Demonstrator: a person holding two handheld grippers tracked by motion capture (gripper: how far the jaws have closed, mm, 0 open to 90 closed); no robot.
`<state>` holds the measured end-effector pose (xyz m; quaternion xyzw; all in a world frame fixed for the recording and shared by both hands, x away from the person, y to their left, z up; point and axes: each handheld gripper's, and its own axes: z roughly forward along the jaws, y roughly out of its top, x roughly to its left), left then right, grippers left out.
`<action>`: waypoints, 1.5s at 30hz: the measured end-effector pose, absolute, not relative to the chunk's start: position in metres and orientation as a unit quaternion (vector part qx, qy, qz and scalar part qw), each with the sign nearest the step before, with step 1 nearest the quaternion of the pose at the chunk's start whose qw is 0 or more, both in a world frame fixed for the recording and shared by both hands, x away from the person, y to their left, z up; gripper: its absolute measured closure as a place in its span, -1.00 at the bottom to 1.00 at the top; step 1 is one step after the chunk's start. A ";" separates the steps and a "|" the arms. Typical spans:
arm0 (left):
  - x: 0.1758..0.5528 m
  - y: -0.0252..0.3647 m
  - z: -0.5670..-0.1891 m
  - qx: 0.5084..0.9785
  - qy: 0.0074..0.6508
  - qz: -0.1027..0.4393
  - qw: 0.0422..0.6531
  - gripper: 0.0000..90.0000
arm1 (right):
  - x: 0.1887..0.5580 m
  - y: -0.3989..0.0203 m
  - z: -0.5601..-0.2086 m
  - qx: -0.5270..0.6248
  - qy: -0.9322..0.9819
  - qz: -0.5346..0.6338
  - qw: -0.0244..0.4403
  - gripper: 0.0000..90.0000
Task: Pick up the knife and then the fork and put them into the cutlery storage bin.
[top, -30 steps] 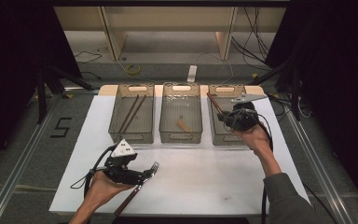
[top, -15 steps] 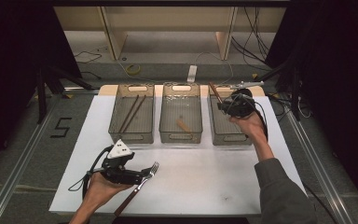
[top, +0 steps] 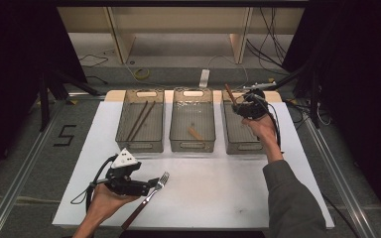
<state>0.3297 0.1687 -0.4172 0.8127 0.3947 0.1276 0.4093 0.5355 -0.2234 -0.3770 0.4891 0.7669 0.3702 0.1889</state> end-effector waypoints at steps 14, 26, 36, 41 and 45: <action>0.331 0.167 -0.420 0.813 0.395 0.121 0.411 -0.66 | 0.548 -0.222 -0.394 0.515 0.758 0.351 0.191 0.71; 0.332 0.169 -0.420 0.813 0.398 0.118 0.408 -0.66 | 0.544 -0.223 -0.395 0.528 0.757 0.344 0.172 0.11; 0.333 0.170 -0.420 0.817 0.400 0.113 0.399 -0.66 | 0.507 -0.218 -0.379 0.464 0.792 0.356 0.177 -0.09; 0.333 0.170 -0.421 0.818 0.401 0.113 0.397 -0.66 | 0.481 -0.210 -0.377 0.432 0.802 0.380 0.162 -0.15; 0.333 0.170 -0.421 0.818 0.403 0.111 0.396 -0.66 | 0.461 -0.203 -0.378 0.407 0.812 0.386 0.160 -0.18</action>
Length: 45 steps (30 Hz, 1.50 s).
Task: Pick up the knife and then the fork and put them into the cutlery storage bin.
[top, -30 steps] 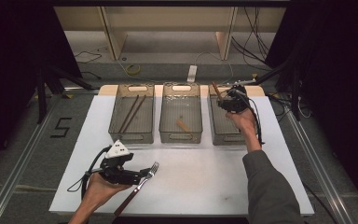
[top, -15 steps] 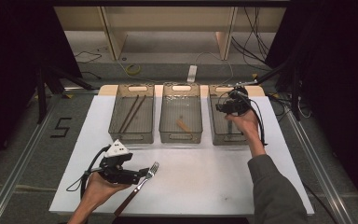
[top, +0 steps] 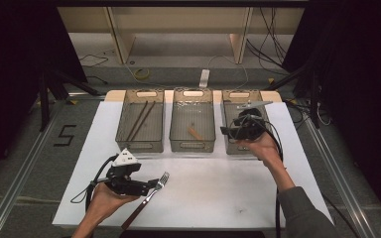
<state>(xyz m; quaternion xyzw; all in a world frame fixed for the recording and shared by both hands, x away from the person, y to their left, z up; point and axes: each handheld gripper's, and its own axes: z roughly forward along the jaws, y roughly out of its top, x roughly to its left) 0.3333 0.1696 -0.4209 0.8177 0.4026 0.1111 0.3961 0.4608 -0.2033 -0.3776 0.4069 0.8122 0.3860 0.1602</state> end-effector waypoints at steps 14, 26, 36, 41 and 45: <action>0.336 0.169 -0.425 0.842 0.414 0.090 0.332 -0.66 | 0.405 -0.206 -0.391 0.378 0.814 0.418 0.141 -0.23; 0.329 0.164 -0.432 0.874 0.402 0.072 0.262 -0.58 | 0.378 -0.210 -0.411 0.371 0.818 0.424 0.116 -0.28; 0.325 0.166 -0.444 0.891 0.398 0.070 0.209 -0.45 | 0.362 -0.209 -0.419 0.362 0.825 0.420 0.111 -0.29; 0.322 0.167 -0.446 0.895 0.394 0.065 0.200 -0.36 | 0.356 -0.211 -0.421 0.362 0.826 0.418 0.111 -0.30; 0.321 0.166 -0.448 0.899 0.391 0.056 0.191 -0.30 | 0.353 -0.213 -0.422 0.363 0.825 0.420 0.108 -0.30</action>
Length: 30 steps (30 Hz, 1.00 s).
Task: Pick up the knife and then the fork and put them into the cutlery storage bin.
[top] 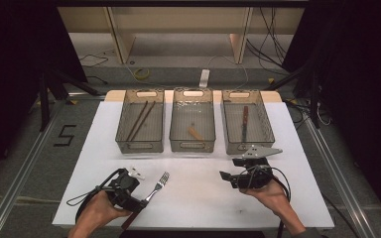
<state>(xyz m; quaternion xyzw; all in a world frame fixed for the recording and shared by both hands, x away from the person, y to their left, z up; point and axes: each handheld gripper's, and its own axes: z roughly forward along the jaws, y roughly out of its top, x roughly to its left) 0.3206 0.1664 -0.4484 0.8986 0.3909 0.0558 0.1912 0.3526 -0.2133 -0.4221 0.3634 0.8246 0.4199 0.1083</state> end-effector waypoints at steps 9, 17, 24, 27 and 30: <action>0.319 0.168 -0.453 0.909 0.383 0.033 0.161 -0.07 | 0.346 -0.212 -0.424 0.354 0.831 0.415 0.106 -0.30; 0.314 0.163 -0.456 0.918 0.370 0.029 0.143 0.10 | 0.343 -0.212 -0.425 0.352 0.834 0.413 0.103 -0.30; 0.312 0.160 -0.458 0.923 0.358 0.025 0.138 0.27 | 0.342 -0.211 -0.426 0.349 0.835 0.414 0.101 -0.30; 0.312 0.159 -0.461 0.924 0.357 0.019 0.136 0.33 | 0.341 -0.211 -0.426 0.348 0.835 0.414 0.101 -0.30; 0.313 0.160 -0.462 0.924 0.358 0.018 0.132 0.38 | 0.340 -0.210 -0.426 0.348 0.835 0.414 0.099 -0.30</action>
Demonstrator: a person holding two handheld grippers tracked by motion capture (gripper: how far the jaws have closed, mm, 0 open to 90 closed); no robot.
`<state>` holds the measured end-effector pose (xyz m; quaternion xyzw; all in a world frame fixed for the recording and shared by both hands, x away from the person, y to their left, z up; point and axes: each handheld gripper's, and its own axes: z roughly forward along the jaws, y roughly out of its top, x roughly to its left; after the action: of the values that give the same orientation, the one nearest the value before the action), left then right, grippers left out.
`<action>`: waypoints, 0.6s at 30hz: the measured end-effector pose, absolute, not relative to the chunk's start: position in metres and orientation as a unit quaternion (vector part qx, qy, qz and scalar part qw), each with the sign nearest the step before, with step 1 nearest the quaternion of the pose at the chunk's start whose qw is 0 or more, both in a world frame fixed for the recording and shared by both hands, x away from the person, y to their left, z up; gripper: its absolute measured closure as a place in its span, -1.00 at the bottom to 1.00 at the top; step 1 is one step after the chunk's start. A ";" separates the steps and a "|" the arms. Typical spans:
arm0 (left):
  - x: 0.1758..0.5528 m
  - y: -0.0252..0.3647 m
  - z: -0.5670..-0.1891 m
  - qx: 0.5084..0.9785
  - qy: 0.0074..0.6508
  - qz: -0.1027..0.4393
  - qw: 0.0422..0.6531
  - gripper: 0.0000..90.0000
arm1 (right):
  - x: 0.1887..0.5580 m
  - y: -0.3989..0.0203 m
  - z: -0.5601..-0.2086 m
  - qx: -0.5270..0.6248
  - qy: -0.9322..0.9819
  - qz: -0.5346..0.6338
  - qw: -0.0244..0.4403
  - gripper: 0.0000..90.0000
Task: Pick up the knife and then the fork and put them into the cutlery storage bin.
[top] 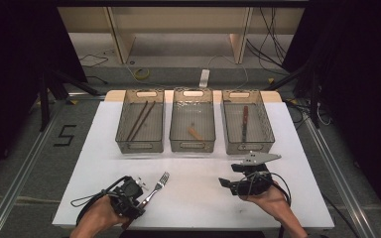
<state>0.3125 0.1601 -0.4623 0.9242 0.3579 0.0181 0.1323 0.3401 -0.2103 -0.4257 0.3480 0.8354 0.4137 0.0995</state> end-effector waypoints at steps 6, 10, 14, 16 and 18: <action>0.311 0.160 -0.462 0.925 0.357 0.018 0.127 0.46 | 0.339 -0.211 -0.426 0.346 0.836 0.414 0.101 -0.30; 0.310 0.160 -0.462 0.927 0.355 0.014 0.121 0.52 | 0.338 -0.212 -0.426 0.346 0.836 0.414 0.101 -0.30; 0.309 0.160 -0.462 0.926 0.358 0.015 0.118 0.55 | 0.337 -0.212 -0.426 0.346 0.836 0.414 0.100 -0.30; 0.309 0.161 -0.462 0.924 0.362 0.013 0.120 0.58 | 0.336 -0.212 -0.426 0.345 0.837 0.414 0.100 -0.30; 0.309 0.162 -0.462 0.925 0.362 0.010 0.118 0.58 | 0.336 -0.212 -0.426 0.344 0.837 0.414 0.100 -0.30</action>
<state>0.3091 0.1619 -0.4615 0.9247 0.3618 0.0104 0.1182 0.3356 -0.2118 -0.4261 0.3440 0.8370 0.4136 0.1001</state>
